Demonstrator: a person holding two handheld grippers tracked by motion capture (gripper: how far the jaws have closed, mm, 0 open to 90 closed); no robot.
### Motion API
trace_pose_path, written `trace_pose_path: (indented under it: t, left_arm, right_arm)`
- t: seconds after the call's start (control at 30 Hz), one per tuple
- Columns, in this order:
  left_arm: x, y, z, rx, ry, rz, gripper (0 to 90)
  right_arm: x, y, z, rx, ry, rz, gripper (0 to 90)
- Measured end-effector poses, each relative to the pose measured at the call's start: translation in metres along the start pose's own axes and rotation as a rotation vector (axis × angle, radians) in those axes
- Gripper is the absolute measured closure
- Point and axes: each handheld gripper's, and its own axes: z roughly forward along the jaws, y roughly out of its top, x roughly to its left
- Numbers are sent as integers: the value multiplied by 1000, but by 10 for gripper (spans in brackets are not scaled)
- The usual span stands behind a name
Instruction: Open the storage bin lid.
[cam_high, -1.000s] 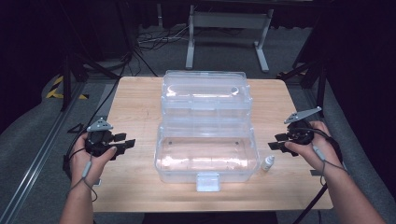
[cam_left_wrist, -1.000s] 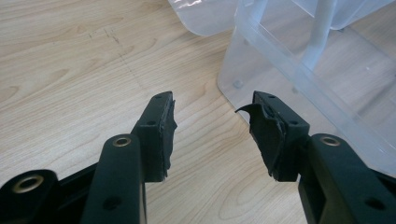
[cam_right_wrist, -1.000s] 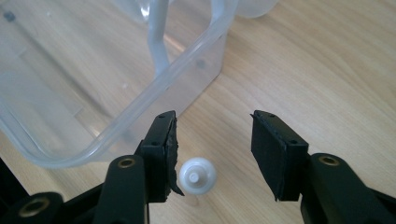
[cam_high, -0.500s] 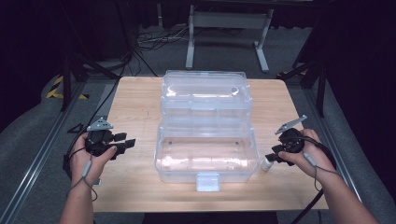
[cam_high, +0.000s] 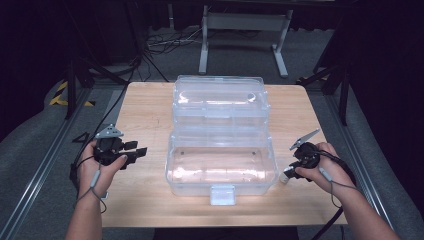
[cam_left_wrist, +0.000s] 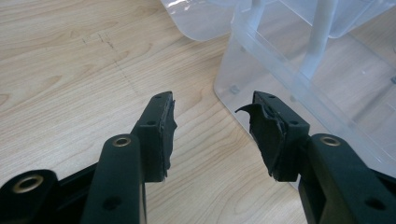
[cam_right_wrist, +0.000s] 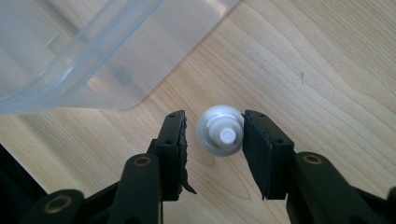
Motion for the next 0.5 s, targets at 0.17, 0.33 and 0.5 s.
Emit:
trace_pose_path:
  t: [0.17, 0.33, 0.5]
  left_arm:
    - [0, 1, 2, 4, -5, 4, 508]
    - [0, 1, 2, 3, -5, 4, 508]
    - [0, 1, 1, 1, -2, -1, 508]
  right_arm:
    - [1, -1, 1, 15, -12, -6, 652]
    - [0, -2, 1, 23, -21, -13, 709]
    - [0, -2, 1, 26, -28, -25, 715]
